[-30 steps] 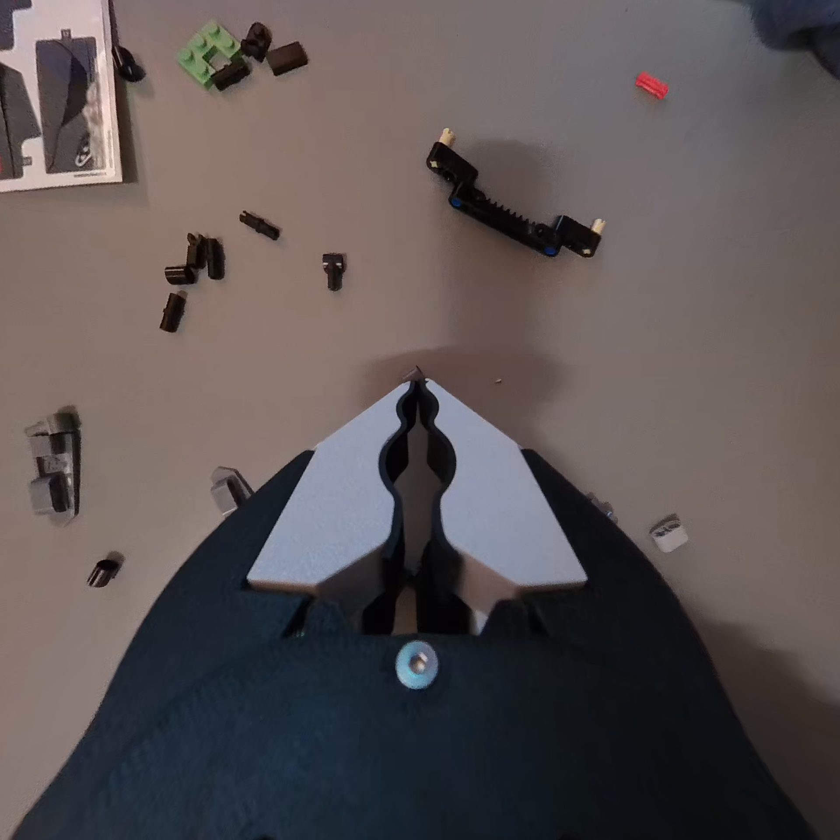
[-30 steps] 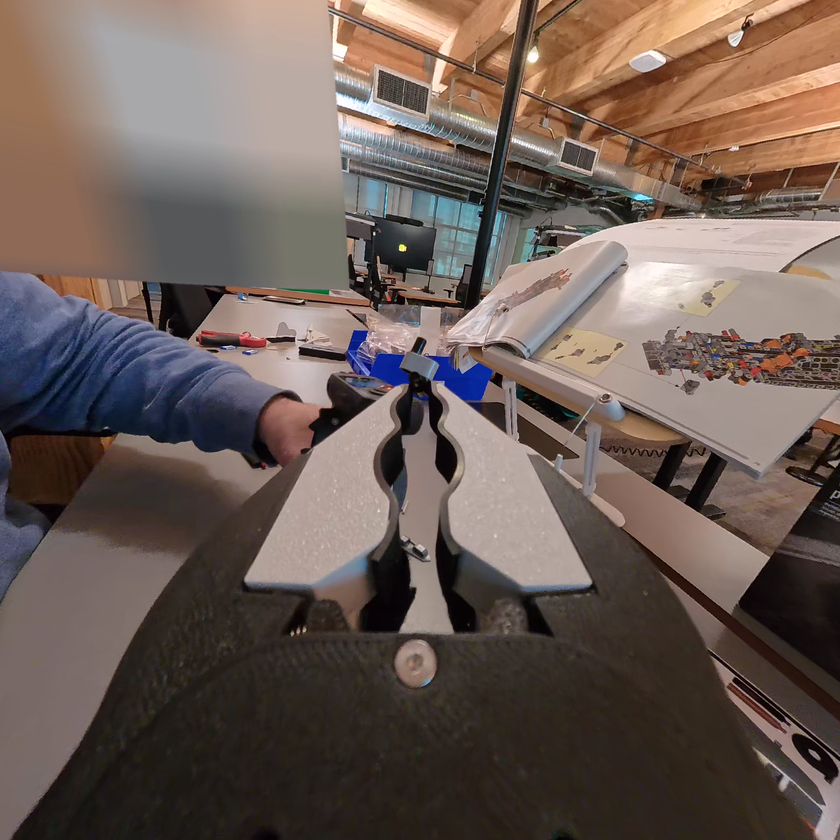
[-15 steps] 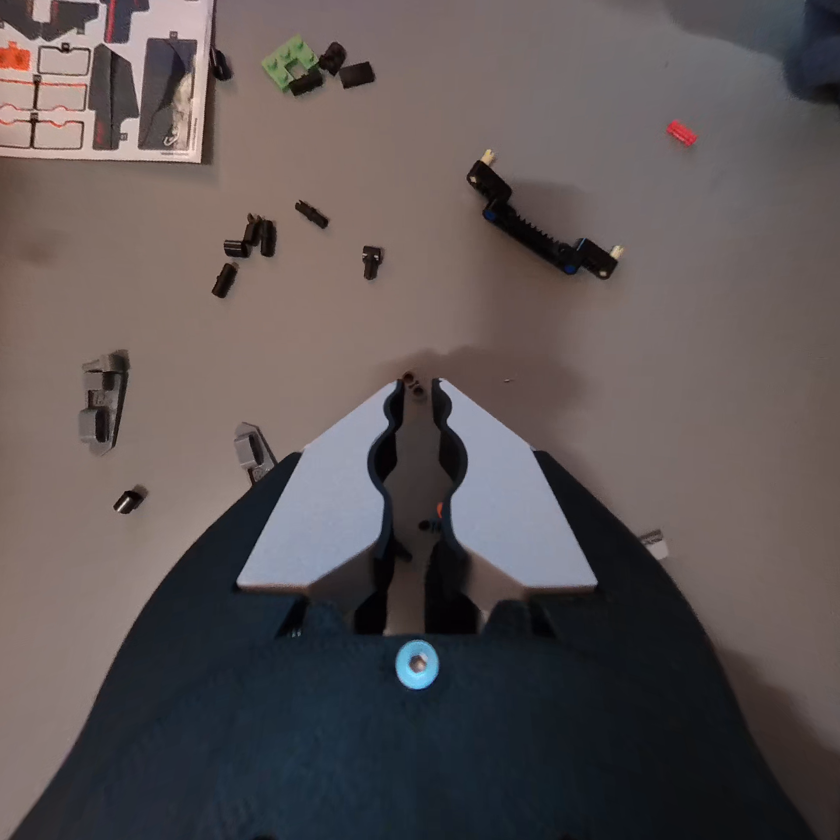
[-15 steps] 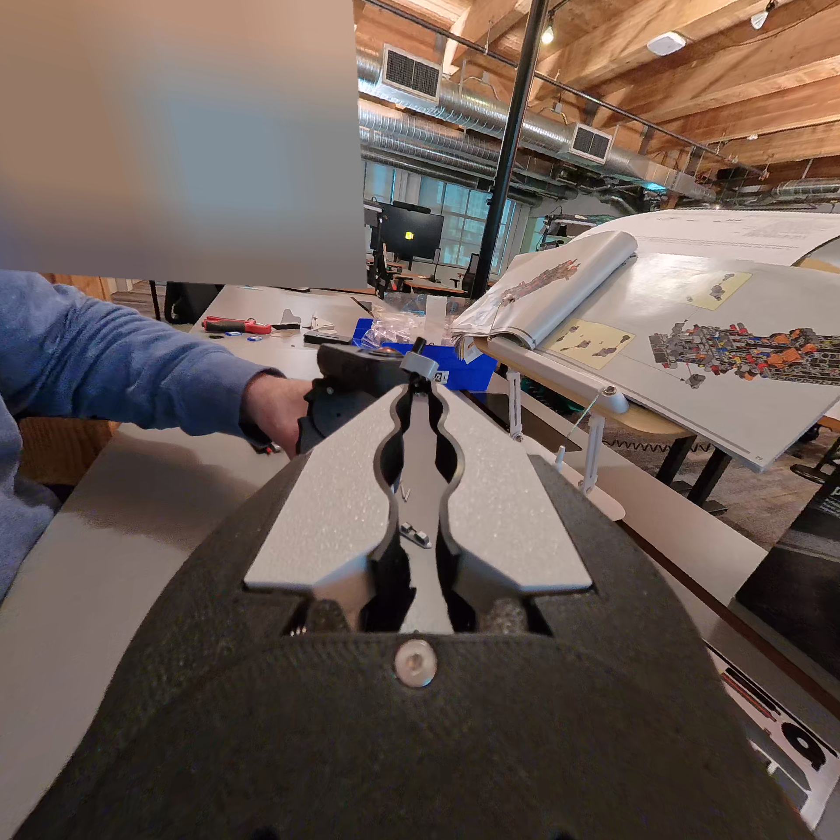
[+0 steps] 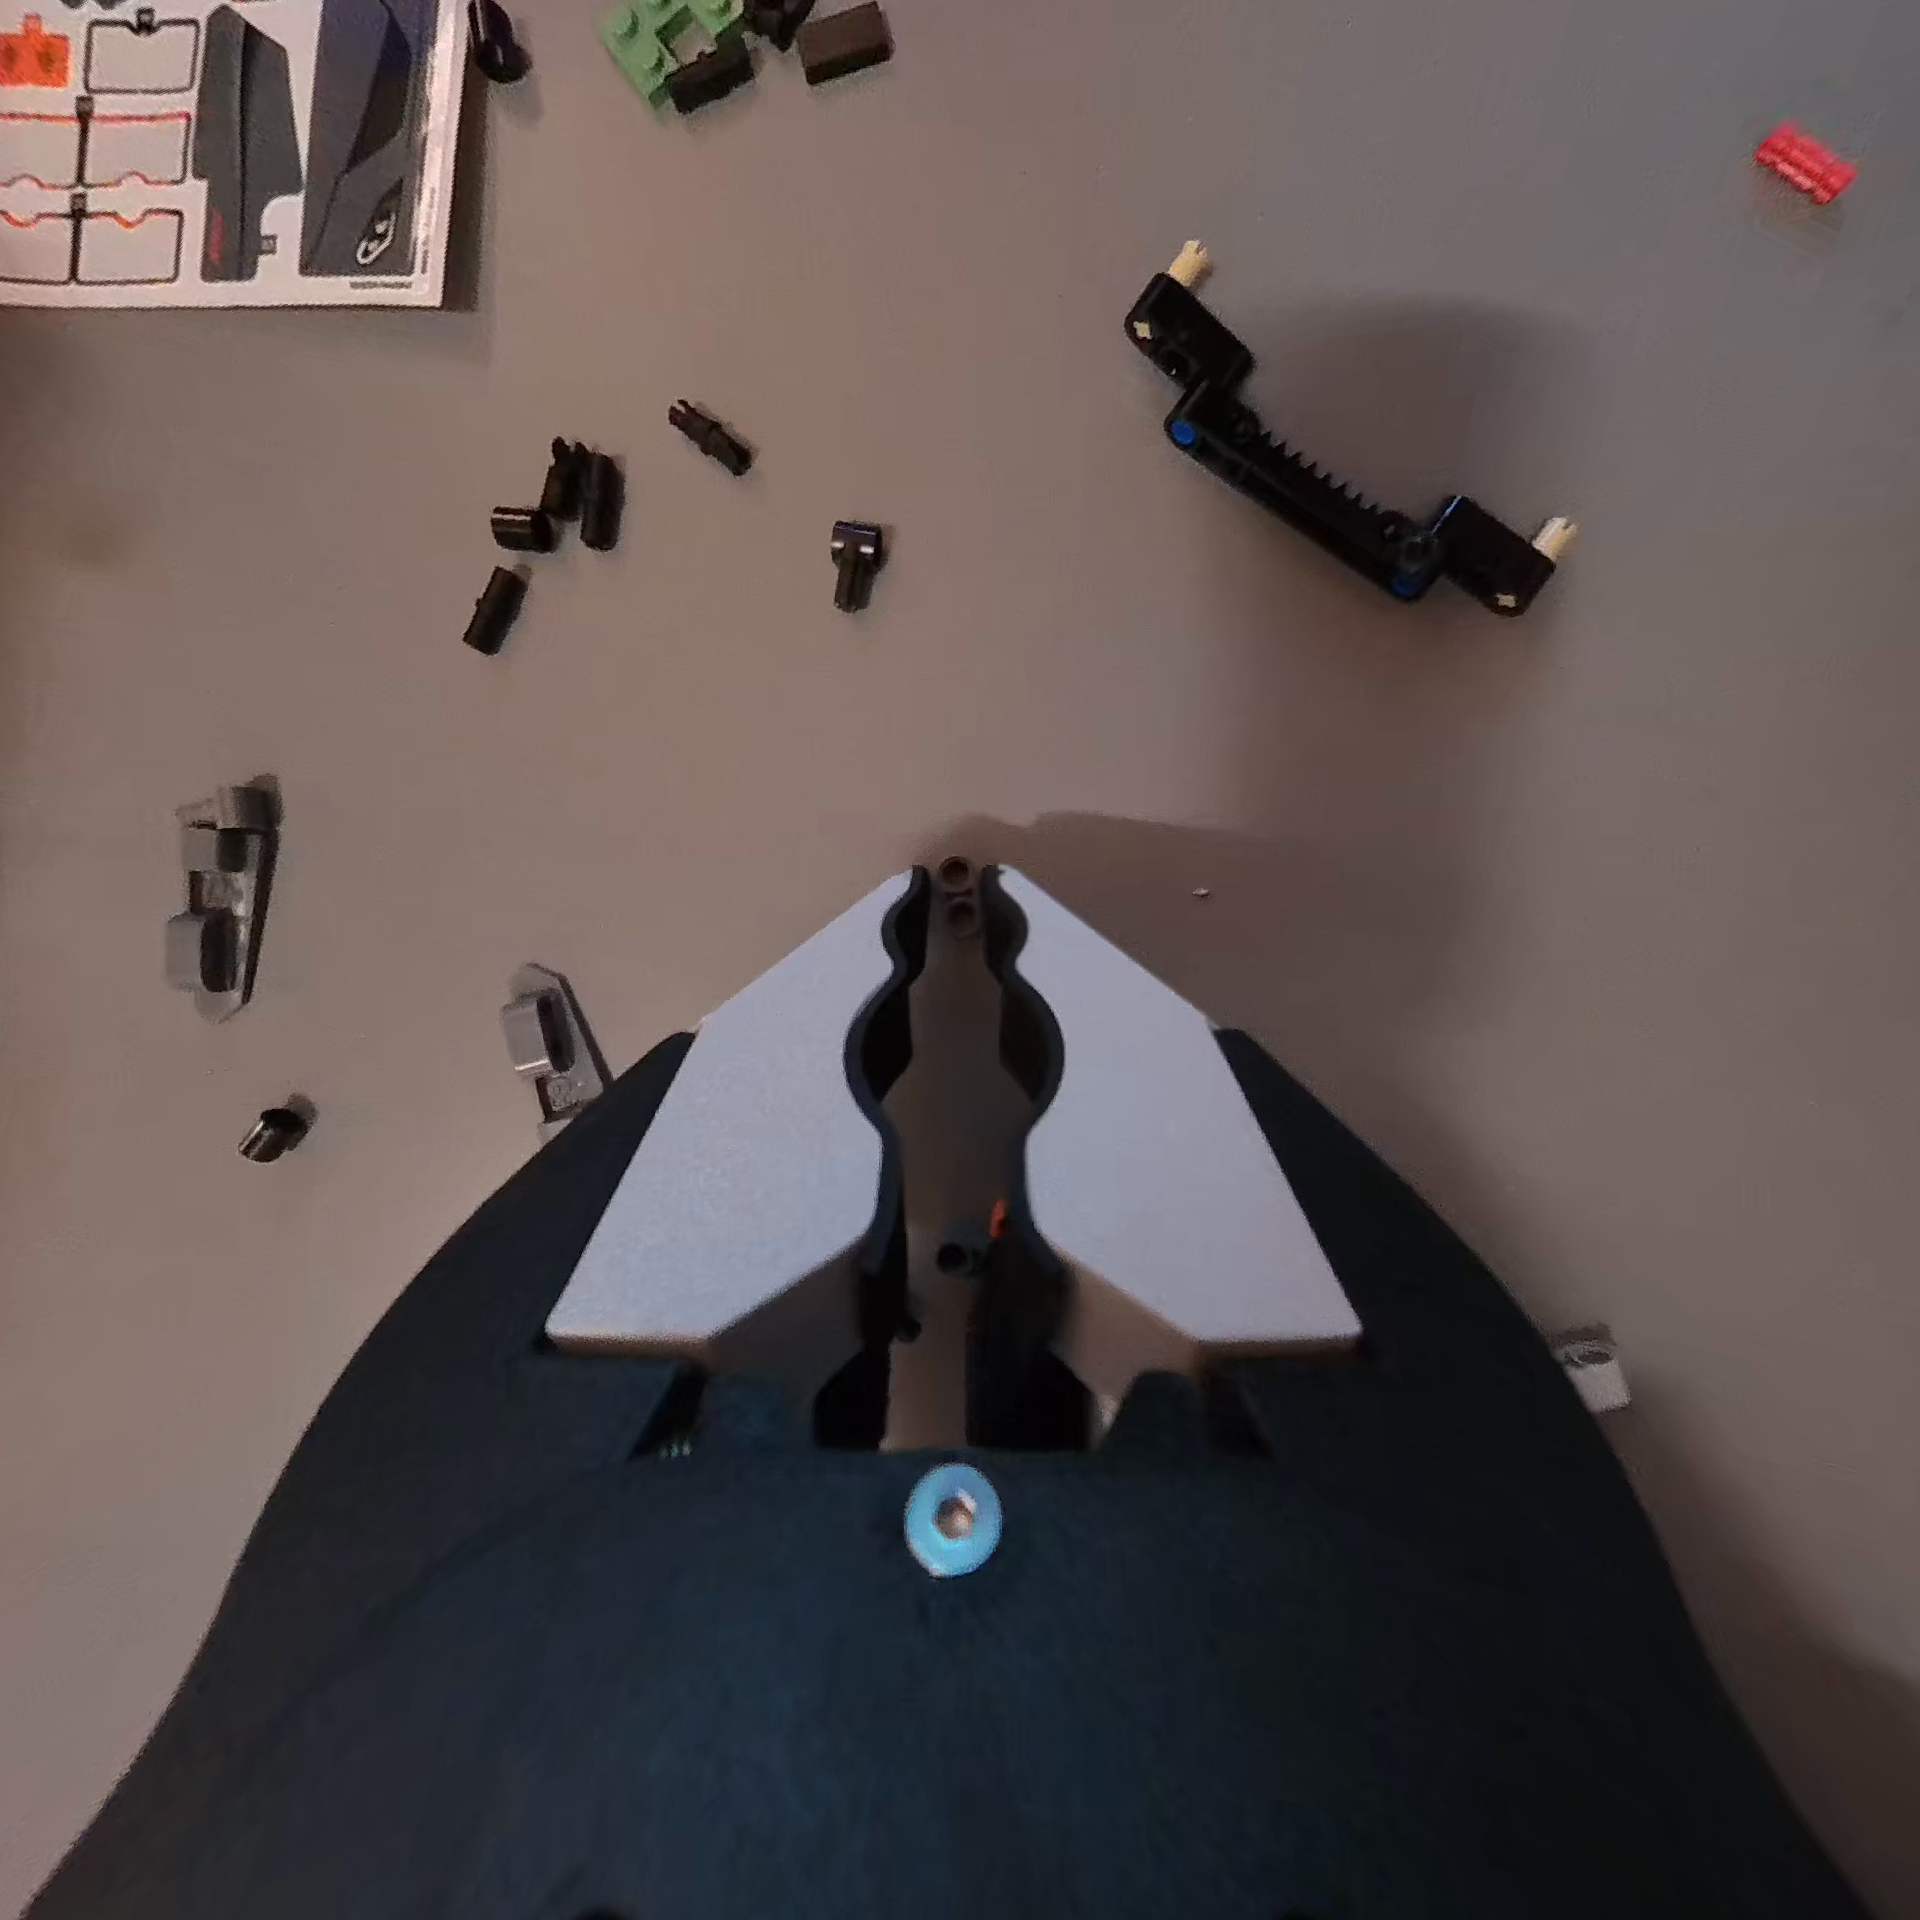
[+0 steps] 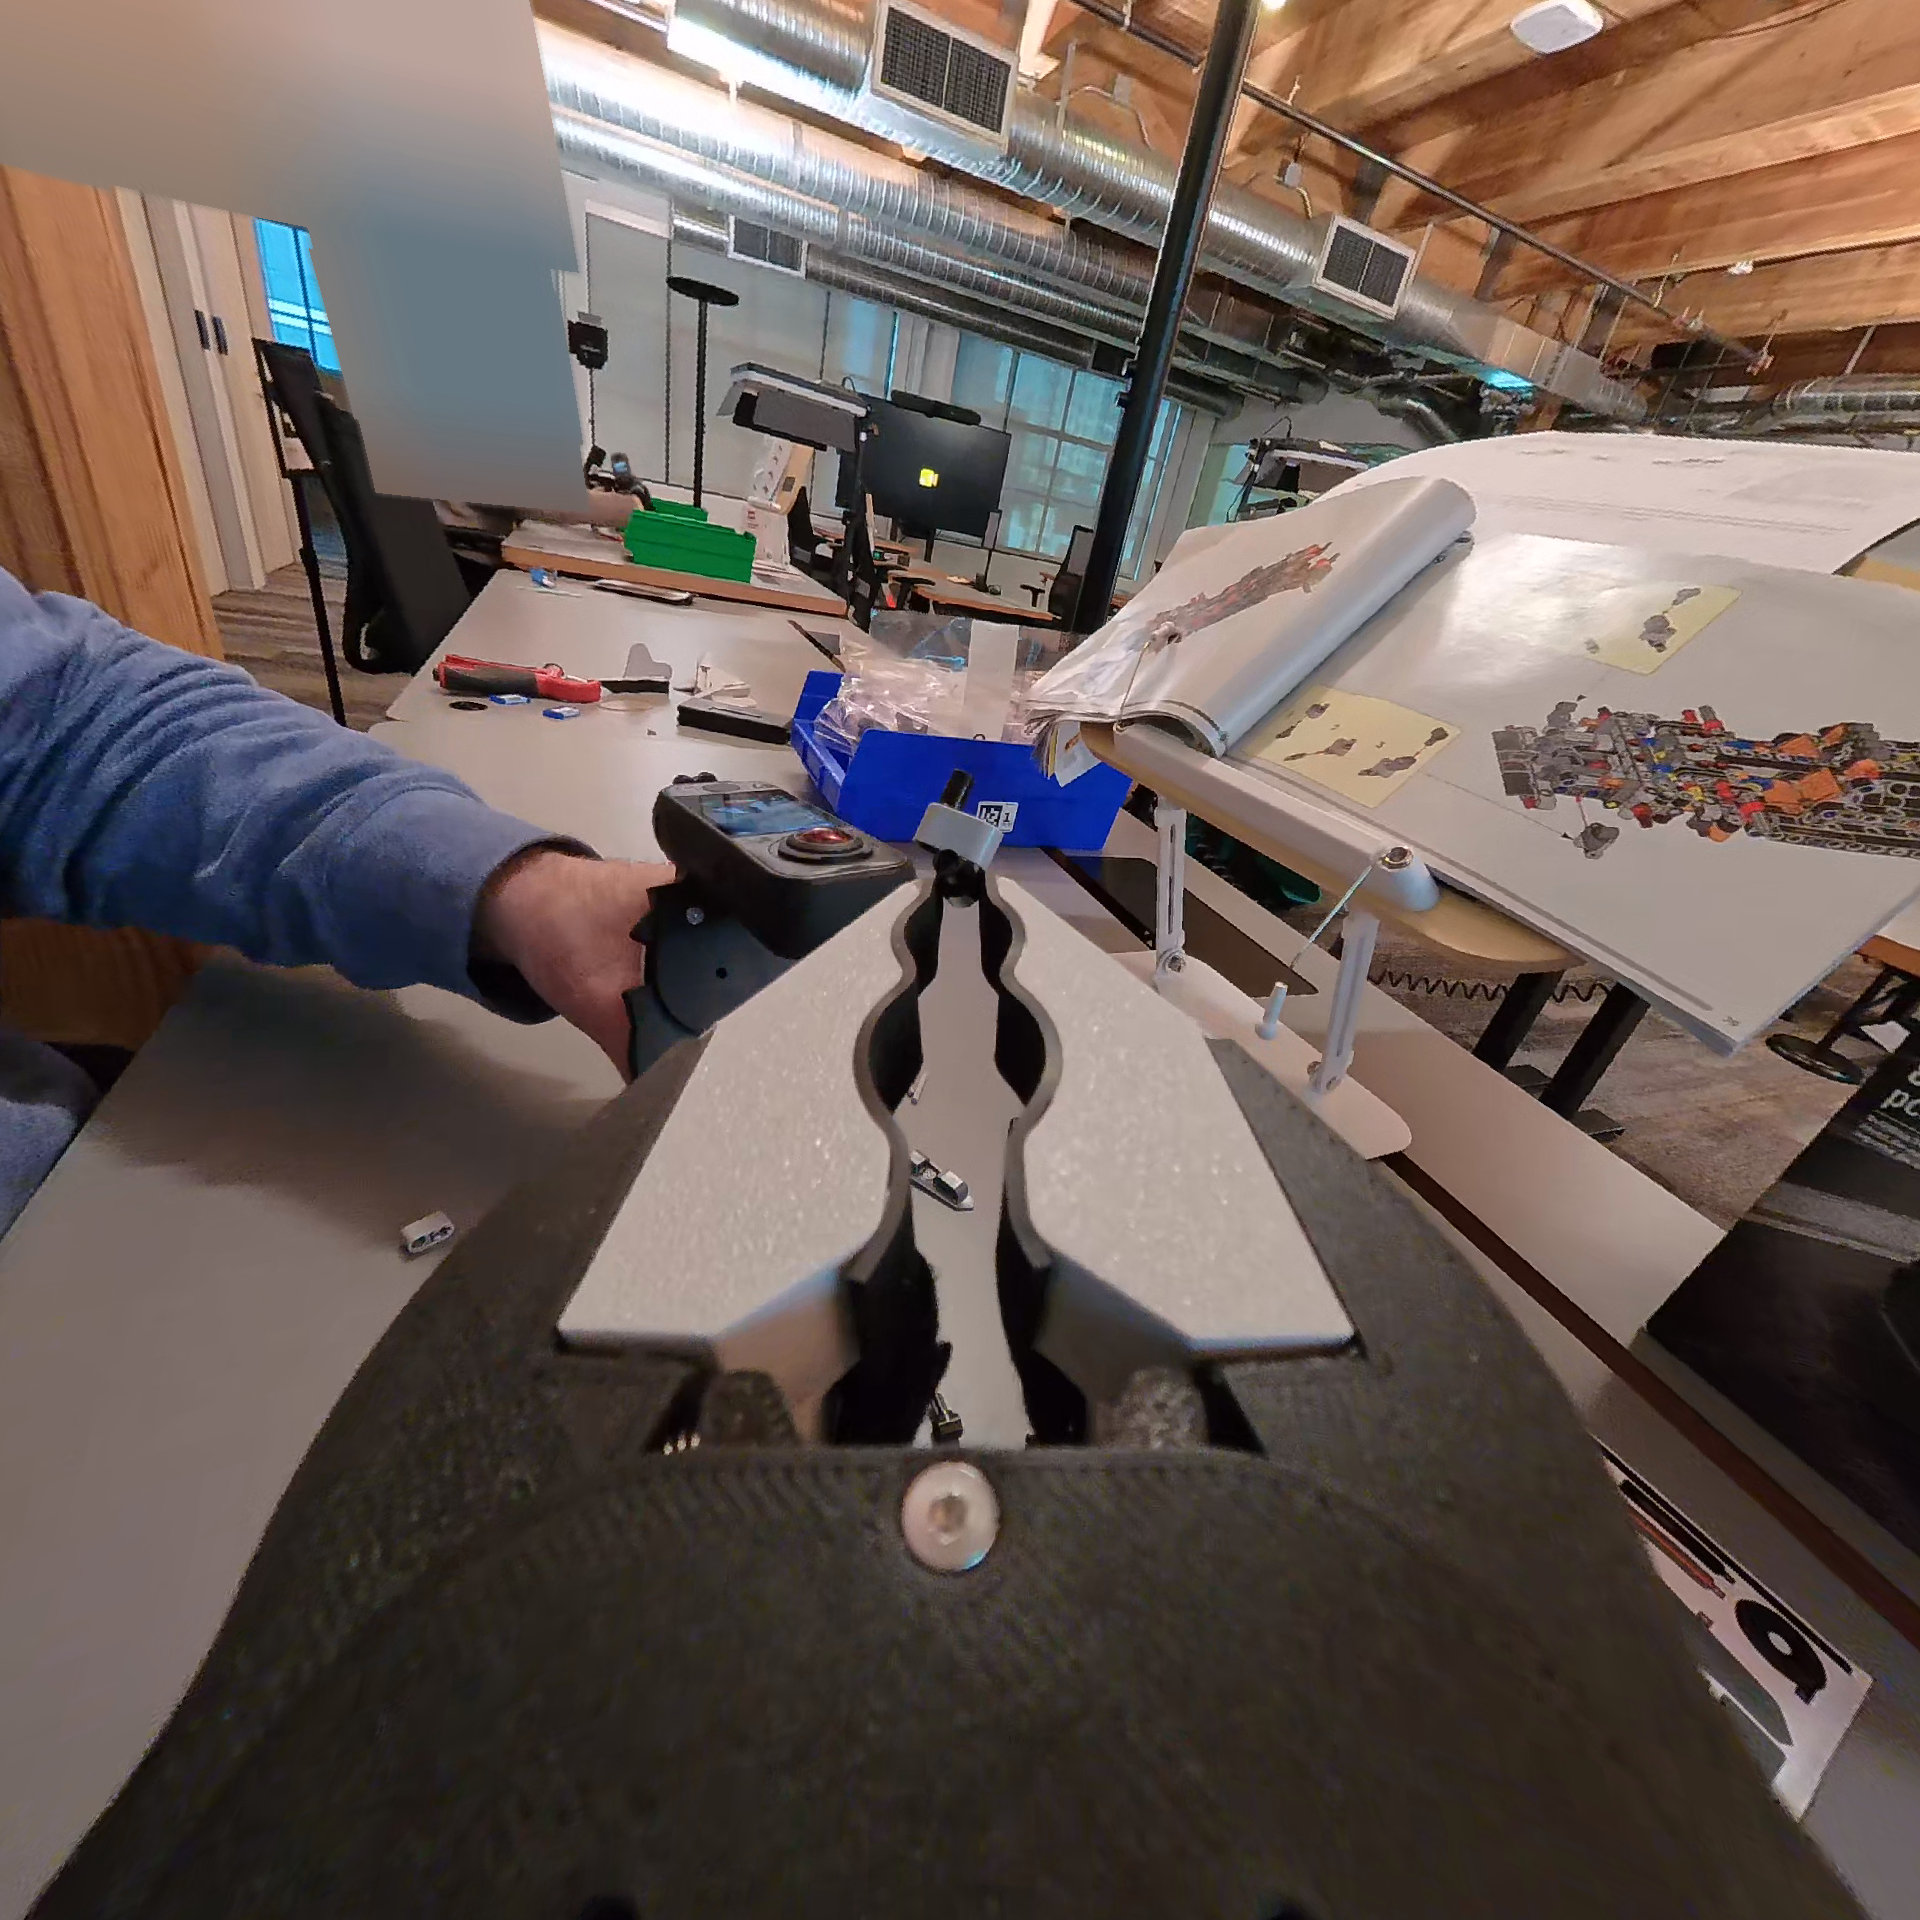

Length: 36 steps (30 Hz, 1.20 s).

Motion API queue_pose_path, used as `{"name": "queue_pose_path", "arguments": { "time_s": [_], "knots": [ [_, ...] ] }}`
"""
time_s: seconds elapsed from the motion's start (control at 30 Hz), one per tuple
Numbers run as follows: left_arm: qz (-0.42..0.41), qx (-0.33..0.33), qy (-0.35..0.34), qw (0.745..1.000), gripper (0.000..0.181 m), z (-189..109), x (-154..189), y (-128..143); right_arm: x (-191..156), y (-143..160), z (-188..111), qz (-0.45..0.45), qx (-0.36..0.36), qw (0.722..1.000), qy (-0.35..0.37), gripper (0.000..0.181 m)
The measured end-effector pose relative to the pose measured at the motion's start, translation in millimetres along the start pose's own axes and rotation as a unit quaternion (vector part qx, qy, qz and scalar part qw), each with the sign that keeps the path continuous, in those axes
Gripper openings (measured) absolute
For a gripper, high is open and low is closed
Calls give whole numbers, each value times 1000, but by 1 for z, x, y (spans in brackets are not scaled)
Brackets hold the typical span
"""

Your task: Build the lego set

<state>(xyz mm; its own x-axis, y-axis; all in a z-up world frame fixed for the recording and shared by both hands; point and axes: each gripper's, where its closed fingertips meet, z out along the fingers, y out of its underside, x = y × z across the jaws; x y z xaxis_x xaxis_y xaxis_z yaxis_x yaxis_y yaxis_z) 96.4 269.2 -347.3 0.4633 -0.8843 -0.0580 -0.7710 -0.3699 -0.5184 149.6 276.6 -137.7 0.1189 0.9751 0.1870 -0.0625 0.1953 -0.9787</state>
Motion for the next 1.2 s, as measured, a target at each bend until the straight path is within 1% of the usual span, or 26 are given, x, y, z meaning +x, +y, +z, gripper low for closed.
{"name": "queue_pose_path", "arguments": {
  "time_s": [0.03,0.3,0.4,0.5,0.57,0.67,0.73,0.83,0.93,1.0,1.1,1.2],
  "knots": [
    [2,0,-4,1000,6,0,-1,0,0,0,0,-1,-1,1000,0,4],
    [10,15,-21,1000,5,-3,-5,0,-1,1,1,0,-3,1000,-1,4],
    [-4,50,-23,998,6,-16,-10,-11,-2,2,2,0,-5,1000,-3,4],
    [-22,122,-4,992,5,-40,-12,-32,-3,3,3,0,-8,1000,-6,4],
    [-32,176,10,984,5,-61,-12,-47,-5,4,4,0,-11,1000,-10,4],
    [-48,258,40,964,5,-95,-9,-69,-9,7,8,-5,-22,1000,-15,4],
    [-57,315,67,945,5,-117,-5,-82,-13,10,11,-11,-34,999,-18,4],
    [-70,380,118,915,5,-144,5,-94,-21,17,17,-26,-62,997,-28,4],
    [-70,419,154,892,5,-161,14,-98,-31,25,24,-37,-88,995,-42,4],
    [-69,434,172,882,5,-167,18,-98,-38,30,29,-38,-99,993,-53,4],
    [-60,432,178,882,5,-166,21,-96,-43,36,33,-40,-113,991,-58,4],
    [-67,429,188,881,5,-164,19,-95,-42,35,33,-37,-109,992,-58,4]
  ]
}}
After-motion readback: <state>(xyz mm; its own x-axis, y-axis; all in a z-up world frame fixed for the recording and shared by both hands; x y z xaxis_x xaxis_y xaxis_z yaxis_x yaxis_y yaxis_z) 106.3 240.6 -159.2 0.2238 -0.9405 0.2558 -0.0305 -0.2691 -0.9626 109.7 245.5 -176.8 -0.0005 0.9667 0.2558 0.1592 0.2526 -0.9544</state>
